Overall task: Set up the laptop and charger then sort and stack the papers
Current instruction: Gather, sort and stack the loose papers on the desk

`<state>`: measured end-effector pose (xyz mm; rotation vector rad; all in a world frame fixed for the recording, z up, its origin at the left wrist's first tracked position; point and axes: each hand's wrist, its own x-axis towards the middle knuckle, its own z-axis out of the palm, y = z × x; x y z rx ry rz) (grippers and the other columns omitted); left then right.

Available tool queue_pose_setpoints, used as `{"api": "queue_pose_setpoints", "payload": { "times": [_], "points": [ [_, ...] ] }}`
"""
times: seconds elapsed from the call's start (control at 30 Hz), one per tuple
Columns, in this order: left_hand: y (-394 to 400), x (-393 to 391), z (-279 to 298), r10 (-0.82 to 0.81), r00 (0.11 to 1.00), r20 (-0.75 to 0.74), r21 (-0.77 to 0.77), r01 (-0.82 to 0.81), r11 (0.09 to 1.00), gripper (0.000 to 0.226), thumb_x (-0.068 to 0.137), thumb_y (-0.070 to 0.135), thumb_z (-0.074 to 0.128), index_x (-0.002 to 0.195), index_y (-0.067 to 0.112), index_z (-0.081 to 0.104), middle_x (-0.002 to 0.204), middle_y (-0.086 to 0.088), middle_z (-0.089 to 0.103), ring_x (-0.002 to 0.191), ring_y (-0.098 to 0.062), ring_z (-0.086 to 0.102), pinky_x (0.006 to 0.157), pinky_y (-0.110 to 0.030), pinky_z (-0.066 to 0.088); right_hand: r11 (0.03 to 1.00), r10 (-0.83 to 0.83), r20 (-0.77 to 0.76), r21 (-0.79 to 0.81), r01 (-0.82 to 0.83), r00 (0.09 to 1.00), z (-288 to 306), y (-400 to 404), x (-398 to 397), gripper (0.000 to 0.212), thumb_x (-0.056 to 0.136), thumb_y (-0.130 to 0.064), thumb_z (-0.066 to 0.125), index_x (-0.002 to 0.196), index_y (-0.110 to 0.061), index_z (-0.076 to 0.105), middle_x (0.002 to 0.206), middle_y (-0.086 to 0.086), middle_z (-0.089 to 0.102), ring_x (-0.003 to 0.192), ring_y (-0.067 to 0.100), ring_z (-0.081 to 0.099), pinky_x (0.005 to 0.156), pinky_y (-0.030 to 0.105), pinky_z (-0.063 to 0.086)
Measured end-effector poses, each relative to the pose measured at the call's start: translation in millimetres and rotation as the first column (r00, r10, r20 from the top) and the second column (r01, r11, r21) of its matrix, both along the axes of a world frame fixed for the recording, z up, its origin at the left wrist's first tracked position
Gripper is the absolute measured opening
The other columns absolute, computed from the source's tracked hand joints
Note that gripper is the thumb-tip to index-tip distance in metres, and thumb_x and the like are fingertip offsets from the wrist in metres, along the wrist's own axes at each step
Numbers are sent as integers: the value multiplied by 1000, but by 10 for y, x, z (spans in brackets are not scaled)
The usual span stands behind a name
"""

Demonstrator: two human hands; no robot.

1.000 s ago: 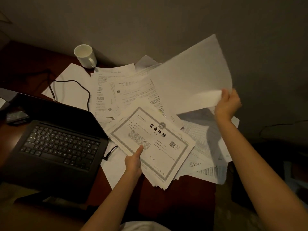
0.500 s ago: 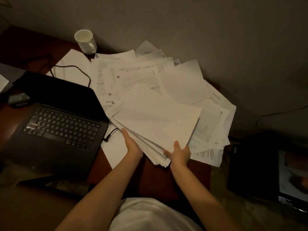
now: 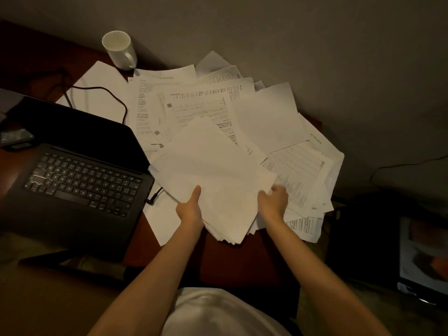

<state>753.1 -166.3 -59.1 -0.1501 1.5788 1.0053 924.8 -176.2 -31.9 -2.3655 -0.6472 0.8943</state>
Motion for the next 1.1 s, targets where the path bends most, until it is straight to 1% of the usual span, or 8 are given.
{"api": "queue_pose_setpoints", "payload": {
  "times": [0.13, 0.37, 0.53, 0.67, 0.77, 0.9, 1.0, 1.1],
  "points": [
    [19, -3, -37, 54, 998, 33, -52, -53, 997, 39, 78, 22, 78, 109, 6, 60, 92, -2, 64, 82, -22, 62, 85, -41, 54, 976, 201, 304, 16, -216, 931, 72, 656, -22, 62, 84, -11, 63, 140, -9, 35, 144, 11, 33, 131, 28, 33, 109, 42, 32],
    [37, -24, -139, 92, 994, 55, -25, -91, 996, 43, 78, 17, 79, 115, 6, 61, 103, -3, 66, 89, -20, 63, 86, -38, 52, 865, 501, 93, -47, -499, 860, -70, 1609, -131, 61, 87, -27, 63, 139, -8, 38, 137, 13, 40, 124, 28, 44, 103, 41, 40],
    [52, 0, -157, 105, 994, 30, -23, -104, 994, 41, 78, 16, 78, 114, 9, 62, 113, -7, 66, 101, -25, 63, 94, -45, 51, 893, 444, 33, -102, -439, 895, -104, 1910, -93, 58, 85, -40, 63, 128, -7, 45, 127, 8, 51, 114, 26, 52, 87, 32, 46],
    [59, 10, -208, 93, 995, 19, -32, -92, 995, 45, 76, 19, 80, 115, 9, 61, 114, -9, 66, 103, -28, 63, 94, -47, 51, 831, 539, -70, -118, -543, 840, -118, 1930, -28, 46, 90, -39, 59, 123, -8, 57, 119, 5, 62, 104, 24, 60, 78, 27, 46],
    [59, -3, -217, 74, 997, 15, -29, -73, 997, 51, 76, 20, 80, 121, 7, 59, 114, -8, 66, 104, -28, 62, 95, -46, 51, 836, 548, 87, -103, -540, 832, -75, 1907, -41, 23, 94, -30, 52, 99, -12, 67, 104, 7, 68, 88, 25, 64, 74, 32, 51],
    [52, -12, -156, 46, 998, 51, 10, -46, 999, 41, 78, 17, 78, 114, 10, 60, 99, -1, 66, 92, -21, 63, 91, -40, 51, 898, 417, 270, 26, -439, 868, 240, 1904, 149, 25, 96, -19, 42, 81, -10, 60, 88, 5, 65, 75, 23, 60, 60, 27, 44],
    [43, -18, -113, 24, 998, 54, 14, -25, 1000, 41, 79, 17, 77, 115, 8, 60, 99, -2, 65, 88, -21, 62, 88, -39, 51, 874, 390, 441, 100, -477, 808, 605, 1891, 325, 25, 98, -18, 39, 78, -12, 53, 80, 4, 61, 68, 20, 54, 56, 27, 37],
    [27, -22, -90, 2, 999, 52, 21, -3, 1000, 41, 79, 18, 77, 114, 6, 60, 103, -5, 64, 91, -23, 61, 85, -37, 51, 833, 367, 531, 177, -524, 764, 931, 1823, 402, 22, 100, -19, 40, 87, -16, 57, 82, 2, 60, 72, 22, 58, 62, 32, 47]
  ]
}}
